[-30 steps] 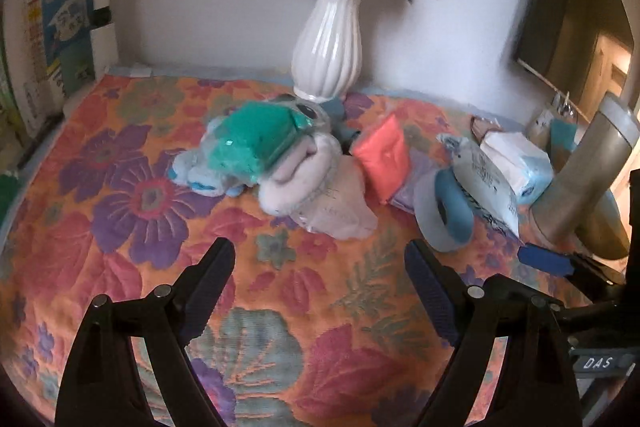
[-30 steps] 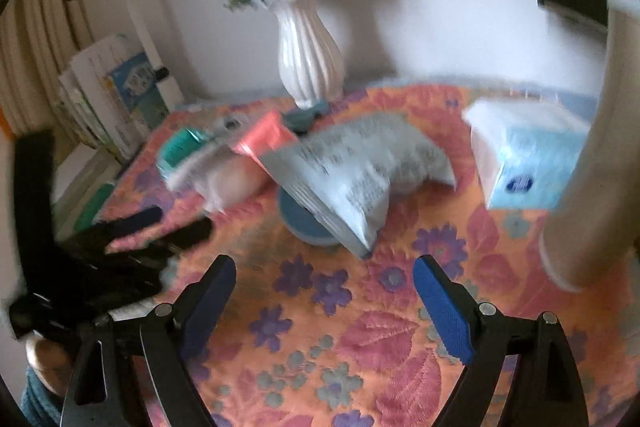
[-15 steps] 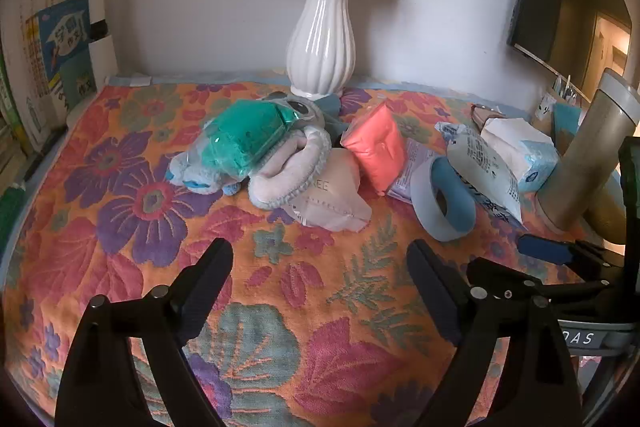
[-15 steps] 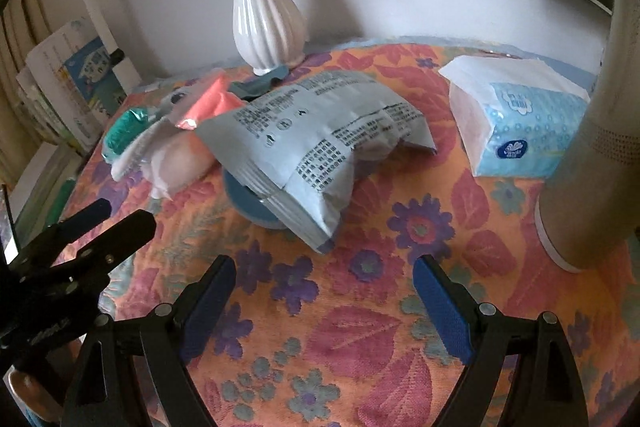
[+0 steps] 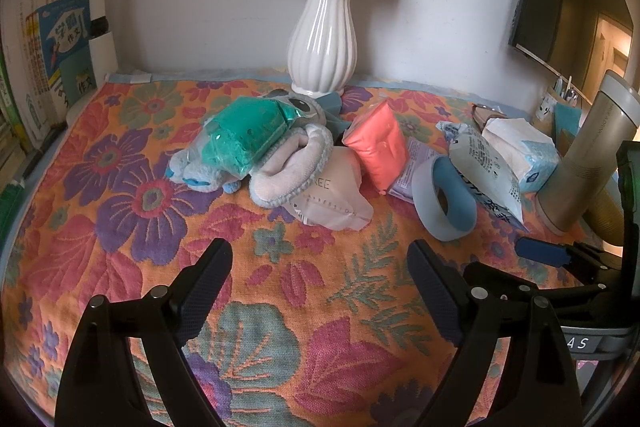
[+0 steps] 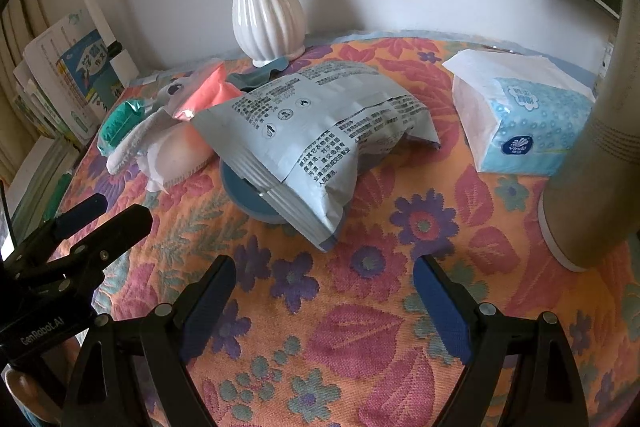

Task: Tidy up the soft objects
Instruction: 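Grasp the green square pouch with the left tool while the right grasps the white snack bag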

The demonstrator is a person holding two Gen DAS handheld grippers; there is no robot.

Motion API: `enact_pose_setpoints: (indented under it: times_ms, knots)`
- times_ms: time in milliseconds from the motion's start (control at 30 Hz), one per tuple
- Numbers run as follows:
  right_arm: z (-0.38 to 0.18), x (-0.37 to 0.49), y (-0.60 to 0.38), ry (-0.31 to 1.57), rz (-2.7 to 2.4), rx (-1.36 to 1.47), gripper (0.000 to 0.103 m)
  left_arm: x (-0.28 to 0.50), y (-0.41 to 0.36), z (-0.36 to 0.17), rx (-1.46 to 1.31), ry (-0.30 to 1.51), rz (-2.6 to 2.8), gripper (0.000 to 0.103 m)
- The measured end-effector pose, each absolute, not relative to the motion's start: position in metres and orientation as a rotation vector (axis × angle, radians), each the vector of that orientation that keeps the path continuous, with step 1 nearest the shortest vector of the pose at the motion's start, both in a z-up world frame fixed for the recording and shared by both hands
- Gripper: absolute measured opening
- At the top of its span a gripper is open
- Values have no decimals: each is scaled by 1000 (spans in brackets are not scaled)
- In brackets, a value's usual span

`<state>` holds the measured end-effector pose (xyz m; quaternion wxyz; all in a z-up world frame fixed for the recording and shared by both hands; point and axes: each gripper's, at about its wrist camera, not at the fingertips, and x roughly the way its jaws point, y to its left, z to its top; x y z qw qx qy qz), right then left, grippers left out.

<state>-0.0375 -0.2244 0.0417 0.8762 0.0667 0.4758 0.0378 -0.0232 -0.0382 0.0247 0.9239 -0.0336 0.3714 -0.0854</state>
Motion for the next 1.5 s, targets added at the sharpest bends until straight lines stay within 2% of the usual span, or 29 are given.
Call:
enact_pose_setpoints:
  times_ms: [233, 500, 600, 800, 1000, 1033, 1067, 1100, 1133, 1300, 1400, 1433, 1467, 1500]
  knots:
    - [41, -37, -223, 995, 77, 135, 89, -24, -25, 27, -133, 747, -178, 88]
    - [48, -44, -227, 943, 57, 145, 89, -14, 50, 12, -557, 797, -206, 88]
    - [58, -53, -231, 900, 67, 168, 89, -15, 69, 14, -614, 840, -195, 88]
    - [81, -35, -235, 925, 157, 354, 90, 6, 78, 57, -503, 827, -229, 88]
    - [85, 7, -258, 941, 31, 590, 90, 53, 48, 48, -295, 853, -234, 88]
    - [84, 11, -263, 936, 10, 620, 90, 55, 44, 43, -276, 857, -242, 85]
    - [82, 14, -268, 936, -10, 651, 90, 56, 41, 39, -264, 855, -251, 77]
    - [78, 19, -273, 946, -23, 685, 90, 55, 38, 35, -250, 846, -268, 50]
    - [74, 23, -276, 958, -25, 715, 90, 55, 37, 32, -236, 850, -273, 44]
    - [55, 41, -272, 1038, -44, 780, 90, 51, 43, 34, -253, 804, -299, 37]
    - [54, 52, -258, 1065, -69, 670, 89, 44, 44, 42, -266, 781, -315, 35]
    - [54, 51, -253, 1070, -74, 633, 79, 39, 45, 45, -268, 772, -318, 35]
    - [56, 50, -250, 1065, -78, 587, 72, 34, 45, 49, -271, 764, -322, 35]
    - [59, 46, -245, 1051, -71, 535, 71, 28, 46, 52, -274, 753, -327, 35]
